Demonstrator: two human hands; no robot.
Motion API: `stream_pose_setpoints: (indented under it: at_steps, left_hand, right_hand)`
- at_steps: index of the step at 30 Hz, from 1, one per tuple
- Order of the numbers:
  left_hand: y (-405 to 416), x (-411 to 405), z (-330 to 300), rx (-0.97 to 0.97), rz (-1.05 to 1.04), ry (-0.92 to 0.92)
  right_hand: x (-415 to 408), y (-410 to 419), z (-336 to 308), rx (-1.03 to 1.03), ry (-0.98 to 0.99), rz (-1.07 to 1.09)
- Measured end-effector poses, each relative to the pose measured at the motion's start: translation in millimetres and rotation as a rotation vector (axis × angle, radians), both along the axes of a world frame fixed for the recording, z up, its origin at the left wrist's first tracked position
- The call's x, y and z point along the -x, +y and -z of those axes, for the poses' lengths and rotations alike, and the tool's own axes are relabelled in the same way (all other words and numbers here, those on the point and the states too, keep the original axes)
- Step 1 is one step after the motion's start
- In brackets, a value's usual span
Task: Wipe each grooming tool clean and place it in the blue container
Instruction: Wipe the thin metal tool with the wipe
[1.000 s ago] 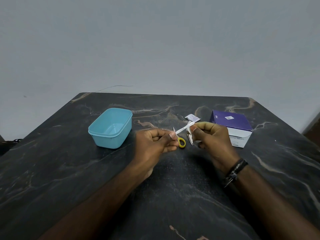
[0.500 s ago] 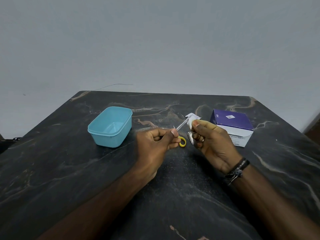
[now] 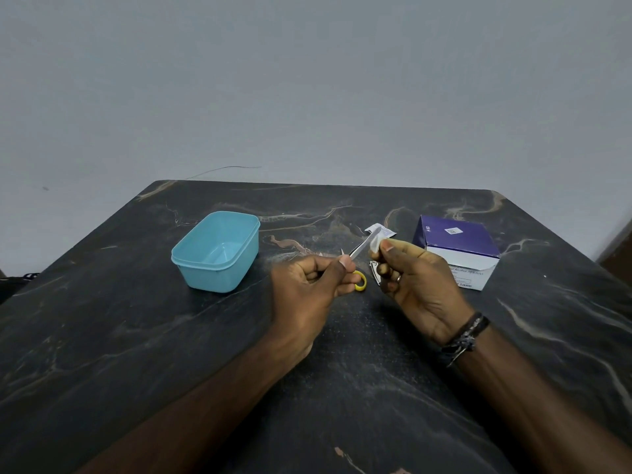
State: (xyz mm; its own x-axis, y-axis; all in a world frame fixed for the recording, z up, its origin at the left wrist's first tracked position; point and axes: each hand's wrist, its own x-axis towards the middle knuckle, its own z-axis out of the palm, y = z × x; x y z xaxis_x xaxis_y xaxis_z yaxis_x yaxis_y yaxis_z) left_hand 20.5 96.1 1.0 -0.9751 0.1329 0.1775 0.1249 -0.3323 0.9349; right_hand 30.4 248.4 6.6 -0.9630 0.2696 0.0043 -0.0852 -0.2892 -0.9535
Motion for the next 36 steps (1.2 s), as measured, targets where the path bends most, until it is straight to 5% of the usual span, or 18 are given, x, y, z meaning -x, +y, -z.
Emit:
stream_pose_setpoints:
  at_steps: [26,36]
  left_hand:
    - [2.0,-3.8,3.2,0.054,-0.018,0.063]
    - [3.2,-3.9,3.0,0.068,-0.022,0.023]
  right_hand:
    - [1.3,1.4,-3.3,0.102,-0.013,0.172]
    - [1.0,-2.5,0.4,0.051,-0.012,0.082]
